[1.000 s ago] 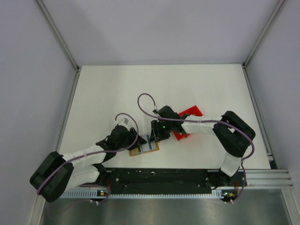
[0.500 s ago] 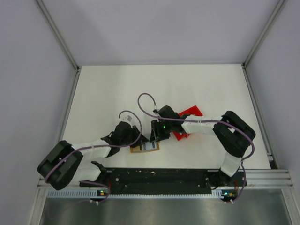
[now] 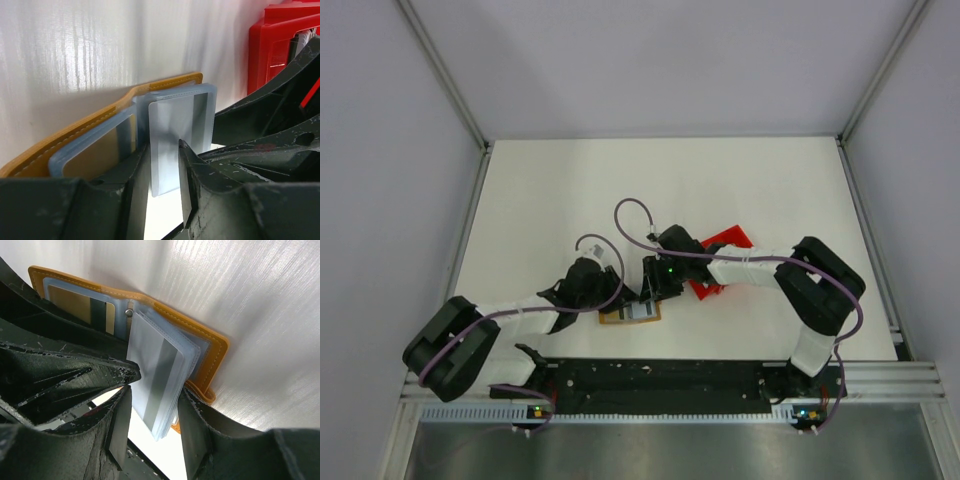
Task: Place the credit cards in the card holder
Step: Insert the credit card into the card holder, then close the card holder at the center of the board.
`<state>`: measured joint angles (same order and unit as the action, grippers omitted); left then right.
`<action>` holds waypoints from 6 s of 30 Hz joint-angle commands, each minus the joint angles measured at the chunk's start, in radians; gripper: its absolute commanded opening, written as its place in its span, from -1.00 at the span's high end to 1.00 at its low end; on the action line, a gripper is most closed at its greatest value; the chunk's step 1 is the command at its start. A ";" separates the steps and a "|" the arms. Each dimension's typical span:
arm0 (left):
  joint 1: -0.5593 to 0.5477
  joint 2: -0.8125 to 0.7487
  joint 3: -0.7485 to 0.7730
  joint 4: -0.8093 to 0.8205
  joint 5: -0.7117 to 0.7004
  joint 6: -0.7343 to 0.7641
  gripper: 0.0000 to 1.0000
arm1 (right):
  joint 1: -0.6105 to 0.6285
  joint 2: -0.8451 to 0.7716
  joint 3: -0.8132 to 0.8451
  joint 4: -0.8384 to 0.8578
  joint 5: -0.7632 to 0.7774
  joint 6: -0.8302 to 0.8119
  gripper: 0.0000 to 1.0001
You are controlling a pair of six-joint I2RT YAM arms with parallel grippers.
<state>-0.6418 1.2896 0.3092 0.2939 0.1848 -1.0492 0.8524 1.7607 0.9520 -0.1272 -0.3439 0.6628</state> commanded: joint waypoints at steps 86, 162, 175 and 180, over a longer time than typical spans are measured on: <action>-0.025 -0.093 0.165 -0.264 0.016 0.153 -0.21 | -0.056 -0.207 -0.127 -0.029 0.187 -0.055 -0.04; 0.002 -0.431 -0.041 -0.211 -0.045 -0.012 0.37 | -0.029 -0.023 -0.148 0.046 0.023 -0.019 -0.05; 0.001 -0.432 -0.010 -0.260 -0.035 0.020 0.15 | -0.030 -0.023 -0.142 0.041 0.023 -0.022 -0.06; 0.002 -0.403 0.008 -0.278 -0.030 0.034 0.24 | -0.027 -0.027 -0.140 0.040 0.025 -0.022 -0.06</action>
<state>-0.6376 0.8696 0.2680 0.0067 0.1432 -1.0431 0.8051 1.6901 0.8192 -0.0139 -0.3733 0.6662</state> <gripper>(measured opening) 0.418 0.524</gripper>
